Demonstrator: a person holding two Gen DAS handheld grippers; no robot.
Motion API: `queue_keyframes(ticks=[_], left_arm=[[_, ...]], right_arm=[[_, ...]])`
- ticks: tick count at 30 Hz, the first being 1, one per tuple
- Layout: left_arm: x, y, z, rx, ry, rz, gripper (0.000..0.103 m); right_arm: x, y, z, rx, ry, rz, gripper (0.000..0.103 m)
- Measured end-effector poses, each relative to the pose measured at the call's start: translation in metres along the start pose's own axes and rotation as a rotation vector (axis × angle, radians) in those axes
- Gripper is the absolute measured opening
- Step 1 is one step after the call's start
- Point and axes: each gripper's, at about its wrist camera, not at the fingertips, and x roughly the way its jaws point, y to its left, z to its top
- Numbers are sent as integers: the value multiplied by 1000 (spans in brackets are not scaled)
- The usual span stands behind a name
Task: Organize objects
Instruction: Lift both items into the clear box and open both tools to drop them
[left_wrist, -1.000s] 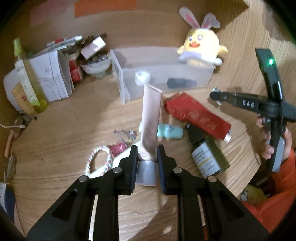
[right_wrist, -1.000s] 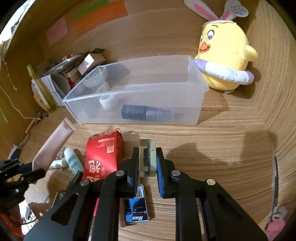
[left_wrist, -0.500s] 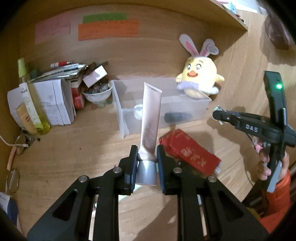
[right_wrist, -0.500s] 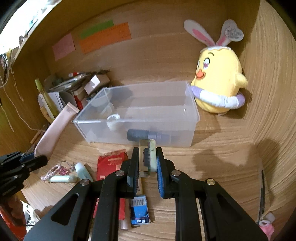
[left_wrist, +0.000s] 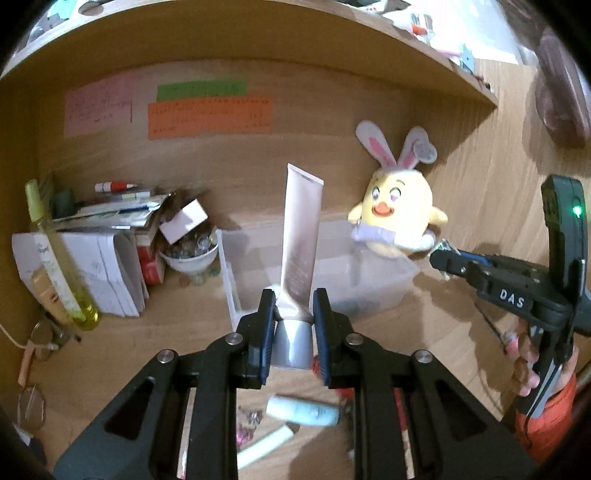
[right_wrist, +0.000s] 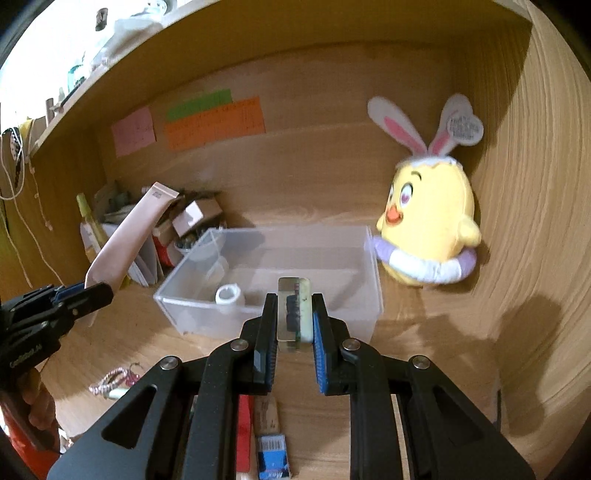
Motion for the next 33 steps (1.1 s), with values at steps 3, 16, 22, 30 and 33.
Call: queue_keyframes(ticks=[3,16,22,30,33], left_arm=[[4,5,12,-19,-16,3,20],[39,19,45,-75,-14,14,20],[61,28,46,-107,22,6,20],[104,44,35,-160,125,20,20],[116,49,30,-180,157,18,20]], right_arm=[[0,1,9,-10,-21,0,15],[17,6,45,-50,-72,14,15],[36,7,59,-74,-63,10,15],[72,-3,64,-54,-3,16,15],[85,-7,60,-45,26,13,15]])
